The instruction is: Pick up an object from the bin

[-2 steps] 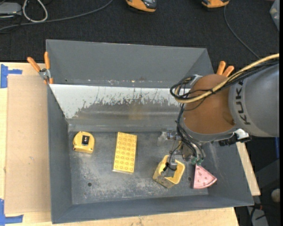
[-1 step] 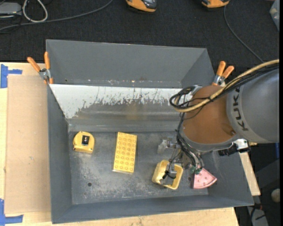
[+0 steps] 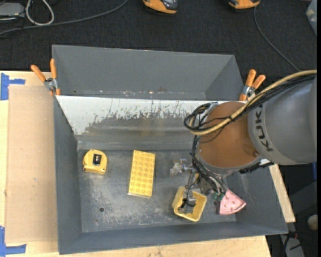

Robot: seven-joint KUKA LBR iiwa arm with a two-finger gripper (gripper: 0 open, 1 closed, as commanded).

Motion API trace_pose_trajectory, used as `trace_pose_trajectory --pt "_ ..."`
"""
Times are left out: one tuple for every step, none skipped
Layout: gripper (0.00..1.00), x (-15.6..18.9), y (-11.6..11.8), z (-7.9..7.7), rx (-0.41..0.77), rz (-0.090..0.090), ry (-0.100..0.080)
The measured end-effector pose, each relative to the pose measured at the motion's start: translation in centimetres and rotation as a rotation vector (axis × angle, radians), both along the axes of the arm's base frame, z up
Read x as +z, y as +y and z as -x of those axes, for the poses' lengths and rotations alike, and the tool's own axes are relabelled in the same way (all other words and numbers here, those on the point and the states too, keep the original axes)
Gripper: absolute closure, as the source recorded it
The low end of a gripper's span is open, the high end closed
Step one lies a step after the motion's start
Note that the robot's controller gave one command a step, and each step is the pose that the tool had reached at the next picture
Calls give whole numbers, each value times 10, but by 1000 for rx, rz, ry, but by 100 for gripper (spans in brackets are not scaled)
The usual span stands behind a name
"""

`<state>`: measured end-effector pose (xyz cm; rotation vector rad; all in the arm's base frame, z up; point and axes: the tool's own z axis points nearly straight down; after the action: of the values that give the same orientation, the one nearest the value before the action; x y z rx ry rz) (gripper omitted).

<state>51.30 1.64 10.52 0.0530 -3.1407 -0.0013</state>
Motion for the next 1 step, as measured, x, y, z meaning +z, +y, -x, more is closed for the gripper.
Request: trace_pose_trajectory --pt "0 -23 -49 -1 38 0 7"
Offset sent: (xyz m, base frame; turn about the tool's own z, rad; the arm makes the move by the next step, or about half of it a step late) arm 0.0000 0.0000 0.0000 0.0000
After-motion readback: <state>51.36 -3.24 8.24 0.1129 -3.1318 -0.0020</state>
